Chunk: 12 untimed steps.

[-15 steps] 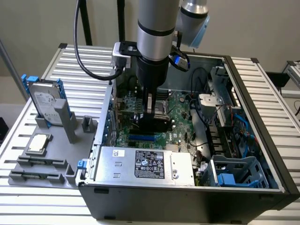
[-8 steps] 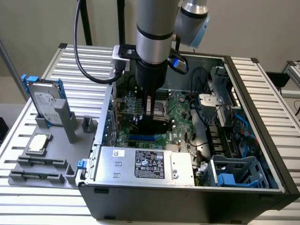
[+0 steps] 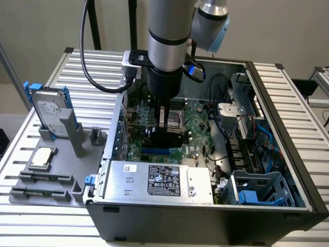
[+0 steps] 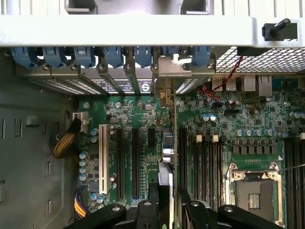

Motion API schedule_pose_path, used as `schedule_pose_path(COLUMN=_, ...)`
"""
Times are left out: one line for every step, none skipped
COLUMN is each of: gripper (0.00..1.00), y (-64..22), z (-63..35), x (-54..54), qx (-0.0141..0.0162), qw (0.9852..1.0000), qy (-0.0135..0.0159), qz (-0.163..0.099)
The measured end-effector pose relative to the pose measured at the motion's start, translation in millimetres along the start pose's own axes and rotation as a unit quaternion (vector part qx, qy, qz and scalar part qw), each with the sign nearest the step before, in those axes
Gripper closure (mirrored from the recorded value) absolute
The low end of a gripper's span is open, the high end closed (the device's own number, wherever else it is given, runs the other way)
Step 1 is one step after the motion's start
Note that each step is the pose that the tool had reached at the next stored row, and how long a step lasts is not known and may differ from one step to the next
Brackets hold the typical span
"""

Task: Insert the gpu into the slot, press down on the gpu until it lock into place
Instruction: 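Insert the gpu into the slot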

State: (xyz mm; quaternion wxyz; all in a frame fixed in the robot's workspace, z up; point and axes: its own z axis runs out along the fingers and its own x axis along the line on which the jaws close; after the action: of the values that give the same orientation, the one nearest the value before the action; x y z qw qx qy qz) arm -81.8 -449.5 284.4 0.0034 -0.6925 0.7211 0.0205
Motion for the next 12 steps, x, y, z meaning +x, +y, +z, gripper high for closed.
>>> schedule_pose_path(gripper=0.74, y=0.3, z=0.2, x=0.0, qx=0.0000, qw=1.0000, qy=0.0000, qz=0.000)
schedule_pose_path(gripper=0.74, y=0.8, z=0.5, x=0.0, qx=0.0000, qw=1.0000, qy=-0.0001, qz=0.000)
schedule_pose_path(gripper=0.74, y=1.3, z=0.7, x=0.0, qx=0.0000, qw=1.0000, qy=0.0000, qz=0.000)
schedule_pose_path(gripper=0.74, y=1.6, z=0.9, x=0.0, qx=0.0000, qw=1.0000, qy=-0.0001, qz=0.000)
schedule_pose_path(gripper=0.74, y=1.7, z=1.0, x=0.0, qx=0.0000, qw=1.0000, qy=0.0000, qz=0.000)
schedule_pose_path(gripper=0.74, y=1.7, z=1.0, x=0.0, qx=0.0000, qw=1.0000, qy=0.0000, qz=0.000)
schedule_pose_path(gripper=0.74, y=1.7, z=1.0, x=0.0, qx=0.0000, qw=1.0000, qy=0.0000, qz=0.000)
schedule_pose_path(gripper=0.74, y=1.7, z=1.0, x=0.0, qx=0.0000, qw=1.0000, qy=0.0000, qz=0.000)
schedule_pose_path(gripper=0.74, y=1.7, z=1.0, x=0.0, qx=0.0000, qw=1.0000, qy=0.0000, qz=0.000)
schedule_pose_path(gripper=0.74, y=1.7, z=1.1, x=0.0, qx=0.0000, qw=1.0000, qy=-0.0001, qz=0.000)
schedule_pose_path(gripper=0.74, y=1.7, z=1.2, x=0.0, qx=0.0000, qw=1.0000, qy=0.0000, qz=0.000)
schedule_pose_path(gripper=0.74, y=1.7, z=1.7, x=0.0, qx=0.0001, qw=1.0000, qy=-0.0002, qz=0.000)
